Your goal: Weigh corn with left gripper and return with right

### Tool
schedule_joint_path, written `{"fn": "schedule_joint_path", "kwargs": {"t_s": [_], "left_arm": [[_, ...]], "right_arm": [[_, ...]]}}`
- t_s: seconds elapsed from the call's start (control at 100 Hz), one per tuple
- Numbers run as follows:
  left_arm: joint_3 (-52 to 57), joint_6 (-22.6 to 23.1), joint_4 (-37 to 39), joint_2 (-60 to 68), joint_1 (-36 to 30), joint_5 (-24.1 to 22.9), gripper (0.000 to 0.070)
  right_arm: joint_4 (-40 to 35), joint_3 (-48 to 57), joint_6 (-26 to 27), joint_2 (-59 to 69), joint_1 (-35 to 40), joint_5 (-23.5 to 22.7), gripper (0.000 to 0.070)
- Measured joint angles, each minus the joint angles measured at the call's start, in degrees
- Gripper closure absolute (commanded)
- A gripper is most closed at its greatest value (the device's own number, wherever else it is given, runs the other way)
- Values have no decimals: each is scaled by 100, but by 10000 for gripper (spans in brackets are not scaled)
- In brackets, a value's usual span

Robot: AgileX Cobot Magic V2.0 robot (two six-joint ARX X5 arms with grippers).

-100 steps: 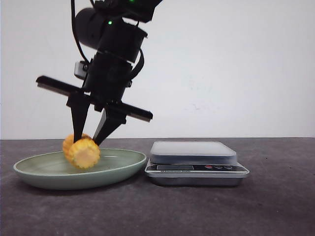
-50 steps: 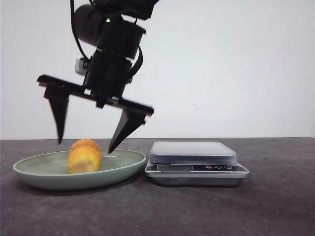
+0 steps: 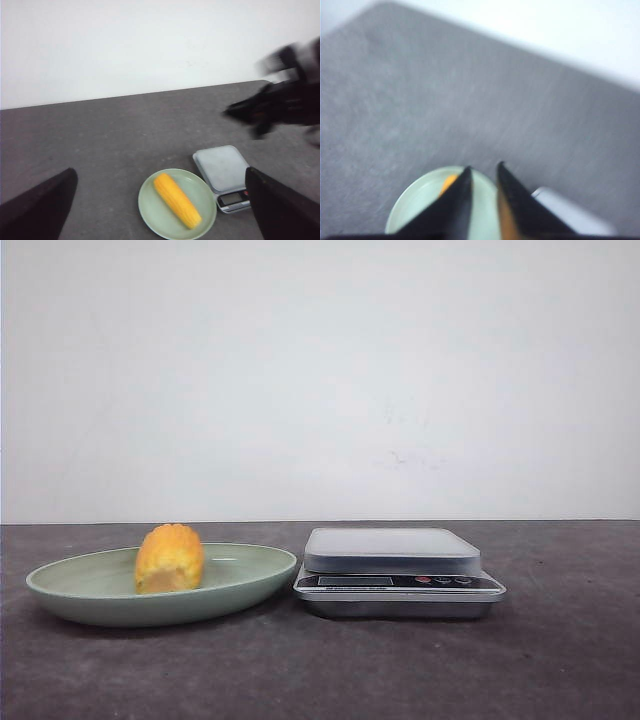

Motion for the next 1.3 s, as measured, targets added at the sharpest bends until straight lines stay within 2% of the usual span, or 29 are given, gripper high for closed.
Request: {"fn": "schedule_joint_path", "kwargs": {"t_s": [0.06, 0.12, 0.28, 0.41, 0.47, 0.58, 0.62, 0.72, 0.83, 0.93, 0.98, 1.03, 1.1, 1.3], "left_arm": [[0, -17, 0, 0, 0, -149, 0], [0, -46, 2, 0, 0, -264, 0], [0, -103, 2, 0, 0, -358, 0], [-20, -149, 20, 0, -2, -363, 0], [-46, -151, 72, 2, 0, -363, 0], [-79, -164, 22, 9, -2, -365, 0], [-79, -164, 15, 9, -2, -365, 0], [-79, -164, 2, 9, -2, -367, 0], [-79, -166, 2, 9, -2, -367, 4], [-79, -166, 2, 9, -2, -369, 172], [-79, -166, 2, 7, 0, -369, 284], [-79, -166, 2, 7, -2, -369, 431], [-81, -160, 2, 7, -2, -369, 700], [-273, -42, 2, -9, -2, -372, 689]], "right_arm": [[-24, 0, -415, -330, 181, 275, 690], [-46, 0, -782, -640, 330, 343, 690], [-44, -20, -1556, -1360, 546, -66, 690], [-164, -144, -1784, -1856, 649, -120, 690], [-232, -199, -1873, -2072, 695, -354, 690], [-341, -254, -2109, -2487, 817, -1161, 693], [-345, -262, -2190, -2651, 876, -1314, 693], [-363, -262, -2310, -3101, 997, -1303, 694], [-658, -275, -2352, -3609, 1023, -769, 694], [-1058, -505, -2345, -4177, 1025, -85, 694], [-1180, -732, -2315, -4529, 1025, 203, 694], [-1165, -1008, -2249, -4898, 1025, 367, 694], [-1032, -1451, -2127, -5466, 1025, 411, 694], [4, -2909, -1672, -6979, 1023, 603, 694]]}}
